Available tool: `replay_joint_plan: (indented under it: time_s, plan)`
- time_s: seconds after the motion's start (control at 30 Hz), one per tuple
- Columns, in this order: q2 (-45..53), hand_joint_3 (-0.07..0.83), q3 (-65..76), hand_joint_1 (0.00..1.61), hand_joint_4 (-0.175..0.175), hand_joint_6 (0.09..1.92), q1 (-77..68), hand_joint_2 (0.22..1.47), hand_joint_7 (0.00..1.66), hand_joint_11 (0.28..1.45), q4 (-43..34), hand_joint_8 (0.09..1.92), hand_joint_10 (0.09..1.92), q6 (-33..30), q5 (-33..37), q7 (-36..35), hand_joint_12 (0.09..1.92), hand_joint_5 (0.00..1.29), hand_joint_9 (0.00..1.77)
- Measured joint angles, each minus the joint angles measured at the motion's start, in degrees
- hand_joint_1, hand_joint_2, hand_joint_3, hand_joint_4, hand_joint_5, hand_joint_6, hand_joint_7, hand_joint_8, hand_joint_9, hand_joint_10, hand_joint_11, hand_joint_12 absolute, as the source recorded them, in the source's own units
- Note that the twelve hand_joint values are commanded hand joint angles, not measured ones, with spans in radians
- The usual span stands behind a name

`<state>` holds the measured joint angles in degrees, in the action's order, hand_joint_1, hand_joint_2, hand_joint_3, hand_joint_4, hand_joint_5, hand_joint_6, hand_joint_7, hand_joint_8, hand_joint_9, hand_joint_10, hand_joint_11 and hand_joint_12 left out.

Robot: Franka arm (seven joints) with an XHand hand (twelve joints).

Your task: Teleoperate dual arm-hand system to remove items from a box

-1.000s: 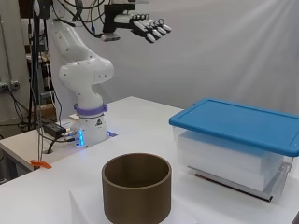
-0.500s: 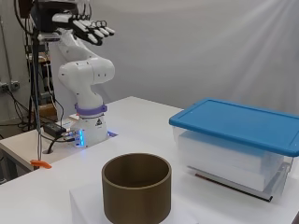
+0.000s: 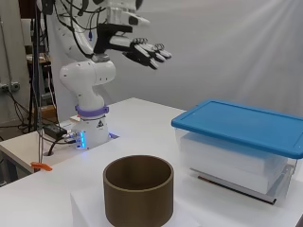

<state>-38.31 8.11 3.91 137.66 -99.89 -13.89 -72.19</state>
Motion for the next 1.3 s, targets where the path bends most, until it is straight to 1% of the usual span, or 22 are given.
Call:
replay_joint_plan:
  time_s: [0.07, 0.1, 0.17, 0.23, 0.37, 0.47, 0.5, 0.57, 0.63, 0.8, 0.87, 0.93, 0.97, 1.0, 1.03, 1.07, 1.1, 1.13, 1.17, 1.2, 1.23, 1.3]
  plan:
    - [8.1, 0.013, -2.0, 0.14, -0.065, 0.09, -0.6, 0.82, 0.06, 0.41, -1.1, 0.09, 0.09, -4.6, -2.4, 0.9, 0.09, 0.0, 0.21]
    - [13.0, 0.011, -3.9, 0.12, -0.07, 0.09, -1.1, 0.83, 0.08, 0.41, -1.0, 0.09, 0.09, -7.7, -5.1, 1.3, 0.09, 0.0, 0.22]
    - [16.6, 0.006, -7.1, 0.12, -0.075, 0.09, -1.9, 0.84, 0.11, 0.41, -0.8, 0.09, 0.09, -12.6, -8.4, 1.2, 0.09, 0.0, 0.23]
    - [17.1, 0.002, -9.9, 0.12, -0.076, 0.09, -2.5, 0.84, 0.13, 0.41, -1.1, 0.09, 0.09, -15.7, -9.2, 1.0, 0.09, 0.02, 0.24]
    - [17.8, -0.005, -13.5, 0.12, -0.067, 0.09, -3.3, 0.83, 0.18, 0.4, -1.8, 0.09, 0.09, -16.9, -8.4, -0.4, 0.09, 0.07, 0.26]
    - [18.6, -0.002, -14.0, 0.14, -0.048, 0.09, -3.5, 0.83, 0.2, 0.4, -1.6, 0.09, 0.09, -16.6, -6.2, -1.3, 0.09, 0.08, 0.28]
    - [18.8, 0.001, -14.3, 0.12, -0.046, 0.09, -3.6, 0.84, 0.2, 0.4, -1.0, 0.09, 0.09, -16.8, -6.6, -1.1, 0.09, 0.08, 0.28]
    - [18.7, 0.007, -14.4, 0.09, -0.059, 0.09, -3.8, 0.85, 0.16, 0.4, 1.8, 0.09, 0.09, -19.5, -9.6, 0.6, 0.09, 0.05, 0.27]
    - [18.9, 0.005, -15.0, 0.08, -0.072, 0.09, -3.9, 0.85, 0.13, 0.4, 4.4, 0.09, 0.09, -22.2, -12.0, 4.7, 0.09, 0.02, 0.26]
    - [22.2, 0.004, -17.5, 0.1, -0.092, 0.09, -4.0, 0.85, 0.07, 0.4, 6.0, 0.09, 0.09, -24.0, -20.8, 24.6, 0.09, 0.0, 0.22]
    - [24.6, 0.007, -18.1, 0.12, -0.099, 0.09, -4.1, 0.86, 0.07, 0.39, 6.0, 0.09, 0.09, -25.7, -23.9, 29.4, 0.09, 0.0, 0.21]
    - [27.0, 0.008, -18.6, 0.13, -0.107, 0.09, -4.2, 0.87, 0.07, 0.39, 5.5, 0.09, 0.09, -27.6, -25.7, 31.5, 0.09, 0.0, 0.21]
    - [28.0, 0.015, -18.9, 0.24, -0.083, 0.09, -4.3, 0.94, 0.25, 0.46, 5.2, 0.09, 0.09, -28.1, -26.6, 32.1, 0.09, 0.17, 0.4]
    - [28.7, 0.017, -19.2, 0.49, 0.014, 0.52, -4.3, 1.06, 0.44, 0.56, 4.8, 0.62, 0.62, -28.3, -27.7, 32.7, 0.46, 0.4, 0.58]
    - [28.9, 0.016, -19.1, 0.66, 0.088, 0.95, -4.4, 1.16, 0.49, 0.57, 4.7, 1.19, 1.18, -29.0, -28.5, 32.8, 0.84, 0.53, 0.63]
    - [28.6, 0.013, -18.6, 0.75, 0.131, 1.22, -4.6, 1.22, 0.49, 0.55, 5.1, 1.55, 1.53, -30.3, -28.5, 31.9, 1.06, 0.59, 0.62]
    - [28.3, 0.009, -17.9, 0.79, 0.154, 1.38, -4.6, 1.26, 0.48, 0.54, 5.4, 1.74, 1.71, -31.8, -27.6, 30.0, 1.17, 0.61, 0.6]
    - [28.0, 0.006, -17.3, 0.81, 0.166, 1.47, -4.7, 1.28, 0.47, 0.53, 5.5, 1.83, 1.79, -33.3, -25.7, 26.7, 1.21, 0.62, 0.59]
    - [27.5, 0.007, -17.1, 0.91, 0.085, 1.48, -4.9, 1.31, 0.51, 0.52, 5.0, 1.85, 1.8, -34.2, -22.8, 21.9, 1.2, 0.6, 0.58]
    - [27.0, 0.006, -17.1, 0.99, 0.022, 1.47, -5.0, 1.33, 0.54, 0.52, 4.4, 1.84, 1.78, -33.6, -20.7, 18.0, 1.19, 0.6, 0.58]
    - [26.4, 0.003, -17.4, 1.03, -0.014, 1.46, -5.1, 1.34, 0.57, 0.53, 3.7, 1.82, 1.77, -32.4, -19.6, 15.2, 1.17, 0.6, 0.58]
    - [24.7, -0.007, -18.2, 1.12, -0.105, 1.3, -5.4, 1.31, 0.62, 0.53, 1.3, 1.77, 1.73, -28.3, -19.3, 12.2, 1.15, 0.68, 0.61]
